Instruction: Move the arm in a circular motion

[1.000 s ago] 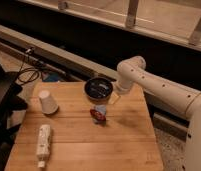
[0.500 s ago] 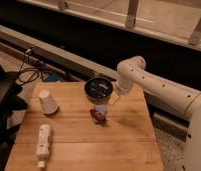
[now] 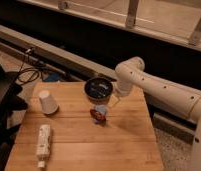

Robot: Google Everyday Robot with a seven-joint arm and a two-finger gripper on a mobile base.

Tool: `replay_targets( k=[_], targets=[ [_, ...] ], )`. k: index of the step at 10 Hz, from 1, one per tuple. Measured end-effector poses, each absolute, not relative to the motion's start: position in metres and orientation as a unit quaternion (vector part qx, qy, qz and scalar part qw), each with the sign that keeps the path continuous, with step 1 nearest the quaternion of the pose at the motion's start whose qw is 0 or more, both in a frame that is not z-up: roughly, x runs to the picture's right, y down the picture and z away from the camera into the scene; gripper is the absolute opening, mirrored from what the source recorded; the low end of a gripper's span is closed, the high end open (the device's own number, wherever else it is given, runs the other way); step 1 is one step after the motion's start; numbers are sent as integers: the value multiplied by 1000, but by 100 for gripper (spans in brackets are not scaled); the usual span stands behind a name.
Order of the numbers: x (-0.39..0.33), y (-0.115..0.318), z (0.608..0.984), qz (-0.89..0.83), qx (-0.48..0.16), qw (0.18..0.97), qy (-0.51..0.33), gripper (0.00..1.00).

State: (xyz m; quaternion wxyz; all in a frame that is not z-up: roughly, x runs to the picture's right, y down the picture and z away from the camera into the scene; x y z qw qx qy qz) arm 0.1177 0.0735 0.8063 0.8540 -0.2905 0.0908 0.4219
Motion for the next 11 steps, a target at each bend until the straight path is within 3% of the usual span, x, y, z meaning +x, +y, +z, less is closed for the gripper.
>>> replay_targets(
  k=[11],
  targets=[
    [71, 90, 760, 395, -294, 864, 106, 80]
  ],
)
